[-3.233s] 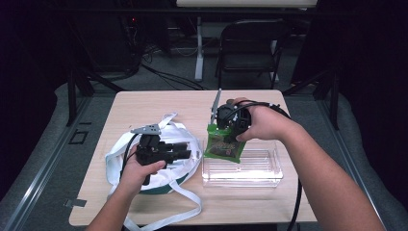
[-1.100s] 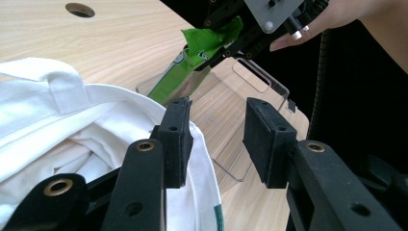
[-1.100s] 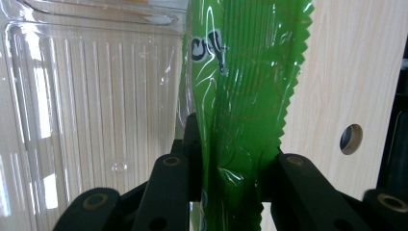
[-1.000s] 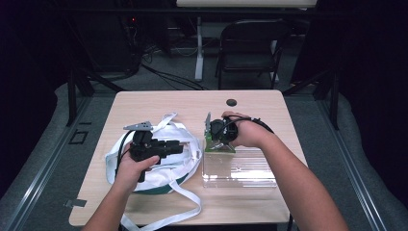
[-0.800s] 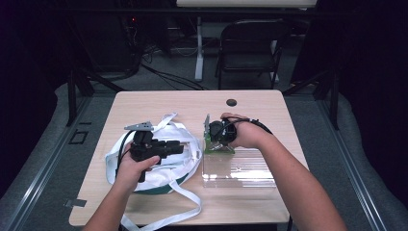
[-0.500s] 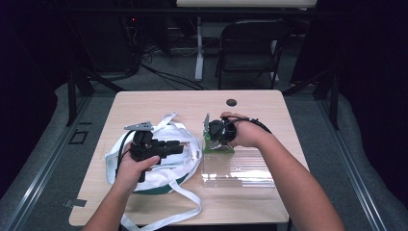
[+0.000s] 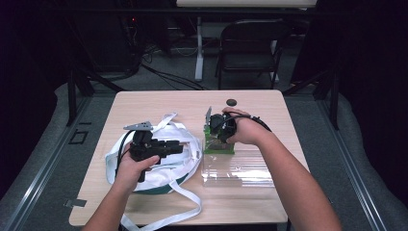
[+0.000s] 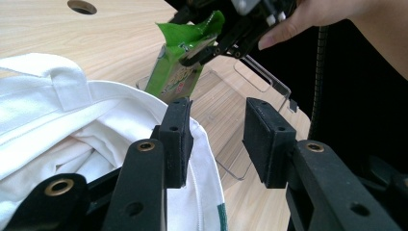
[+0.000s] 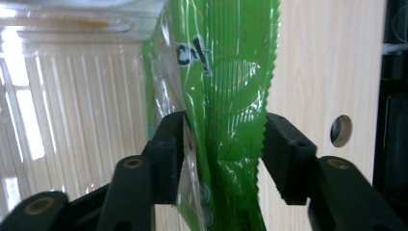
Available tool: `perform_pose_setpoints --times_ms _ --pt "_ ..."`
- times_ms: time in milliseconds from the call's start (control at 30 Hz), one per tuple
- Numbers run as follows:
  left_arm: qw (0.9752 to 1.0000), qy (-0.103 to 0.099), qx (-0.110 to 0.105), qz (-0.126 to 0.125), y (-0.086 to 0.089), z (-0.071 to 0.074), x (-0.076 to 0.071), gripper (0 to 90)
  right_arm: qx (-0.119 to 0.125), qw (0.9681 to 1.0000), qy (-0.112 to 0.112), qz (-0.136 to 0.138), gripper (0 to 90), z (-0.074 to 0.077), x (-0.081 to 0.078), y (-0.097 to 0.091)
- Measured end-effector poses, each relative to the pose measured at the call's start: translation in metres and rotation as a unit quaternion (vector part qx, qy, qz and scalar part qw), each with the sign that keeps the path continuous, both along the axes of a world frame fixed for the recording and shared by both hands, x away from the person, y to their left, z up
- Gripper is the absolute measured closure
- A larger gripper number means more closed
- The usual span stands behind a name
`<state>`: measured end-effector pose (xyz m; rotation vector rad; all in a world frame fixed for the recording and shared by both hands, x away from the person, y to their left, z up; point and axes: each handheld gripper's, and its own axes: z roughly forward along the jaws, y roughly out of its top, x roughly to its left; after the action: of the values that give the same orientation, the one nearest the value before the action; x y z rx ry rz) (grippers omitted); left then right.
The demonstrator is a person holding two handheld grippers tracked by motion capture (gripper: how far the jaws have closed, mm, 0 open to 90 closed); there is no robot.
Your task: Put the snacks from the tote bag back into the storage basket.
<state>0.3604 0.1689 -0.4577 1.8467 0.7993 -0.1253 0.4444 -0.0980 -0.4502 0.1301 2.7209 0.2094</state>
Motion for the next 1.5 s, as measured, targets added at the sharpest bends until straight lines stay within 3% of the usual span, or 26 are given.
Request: perform_pose_setpoints --times_ms 300,733,1500 --pt "1.0000 -0.001 0.000 0.000 0.000 0.000 0.000 62.0 0.012 0.9995 -0.022 -0.017 48.2 0.012 0.004 -0.005" --pt "1.0000 0.000 0.000 0.001 0.000 0.001 -0.001 62.0 0.010 0.9999 -0.005 -0.011 48.4 0.012 0.000 -0.002" --pt "1.0000 -0.001 0.001 0.004 0.002 0.000 0.000 62.0 0.017 0.9997 -0.007 -0.015 47.4 0.017 -0.003 -0.004"
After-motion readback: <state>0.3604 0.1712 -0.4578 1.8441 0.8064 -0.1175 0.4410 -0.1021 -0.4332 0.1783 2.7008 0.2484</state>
